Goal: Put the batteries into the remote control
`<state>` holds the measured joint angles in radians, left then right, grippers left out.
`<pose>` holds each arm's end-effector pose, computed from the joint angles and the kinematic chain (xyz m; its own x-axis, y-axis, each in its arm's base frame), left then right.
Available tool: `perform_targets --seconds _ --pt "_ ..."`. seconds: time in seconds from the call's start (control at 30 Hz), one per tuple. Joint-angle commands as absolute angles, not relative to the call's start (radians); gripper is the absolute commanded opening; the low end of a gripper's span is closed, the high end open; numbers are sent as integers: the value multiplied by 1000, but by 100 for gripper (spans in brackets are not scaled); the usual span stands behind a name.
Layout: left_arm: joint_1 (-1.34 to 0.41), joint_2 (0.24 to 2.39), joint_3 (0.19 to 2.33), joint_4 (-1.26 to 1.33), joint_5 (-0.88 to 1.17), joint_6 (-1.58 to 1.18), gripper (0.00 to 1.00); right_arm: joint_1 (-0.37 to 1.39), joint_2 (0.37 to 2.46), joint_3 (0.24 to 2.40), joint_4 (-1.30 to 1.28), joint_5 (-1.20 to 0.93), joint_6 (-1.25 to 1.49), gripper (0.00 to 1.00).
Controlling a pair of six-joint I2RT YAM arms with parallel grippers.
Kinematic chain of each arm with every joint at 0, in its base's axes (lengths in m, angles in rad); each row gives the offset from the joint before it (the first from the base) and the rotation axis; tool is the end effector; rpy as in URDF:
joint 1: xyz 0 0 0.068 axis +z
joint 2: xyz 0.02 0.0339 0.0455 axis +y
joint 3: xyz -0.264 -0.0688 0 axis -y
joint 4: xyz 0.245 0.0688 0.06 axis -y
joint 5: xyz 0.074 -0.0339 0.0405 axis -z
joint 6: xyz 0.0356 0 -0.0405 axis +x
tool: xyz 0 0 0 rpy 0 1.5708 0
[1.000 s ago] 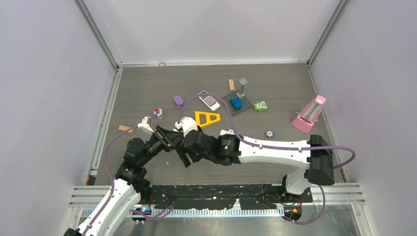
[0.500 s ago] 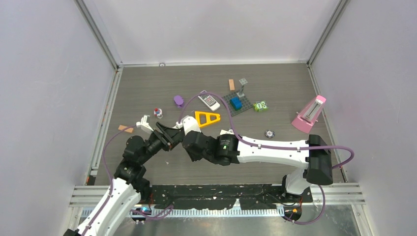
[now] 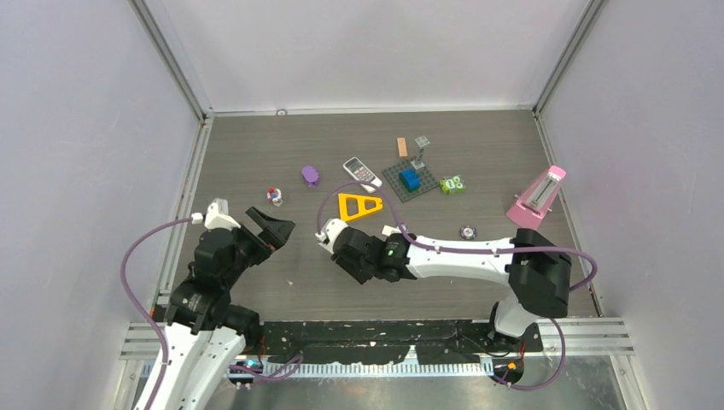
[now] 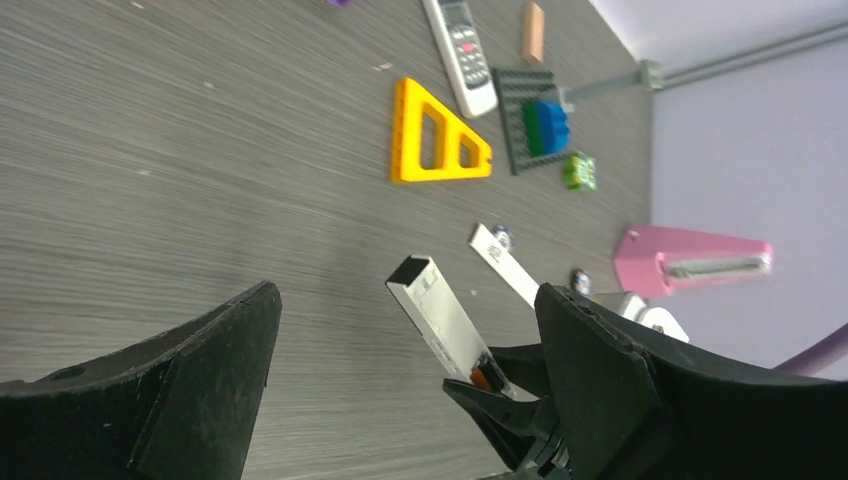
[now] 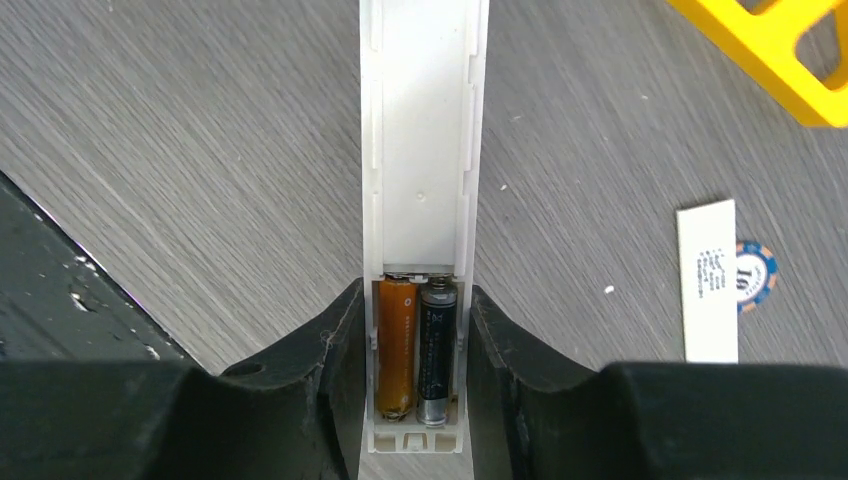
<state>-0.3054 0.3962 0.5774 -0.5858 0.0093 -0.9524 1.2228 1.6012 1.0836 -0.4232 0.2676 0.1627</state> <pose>0.1023 -0.0326 0.2754 -0.4693 -0.7064 -0.5299 -0.1269 0.6478 -0.7511 0.1229 0.3112 0.2208 -0.4102 -0.6726 -0.6160 -0.7976 0.5921 -0.1154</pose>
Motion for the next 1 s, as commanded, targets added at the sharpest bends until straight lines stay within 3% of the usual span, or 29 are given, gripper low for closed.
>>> perform_targets --seconds 0.0,0.27,0.47,0.73,0.97 --pt "-299 407 659 -750 -150 -824 100 1214 1658 1117 -392 178 -15 16" --pt "-298 403 673 -751 -149 -799 100 1201 1754 1159 -457 93 -114 20" --pt "-298 395 671 -745 -154 -795 100 1196 1770 1148 -473 65 -209 30" --pt "-298 424 666 -713 -119 -799 100 1148 1801 1166 -521 83 -242 61" --pt "-298 430 660 -700 -100 -790 100 1131 1738 1159 -513 68 -217 73"
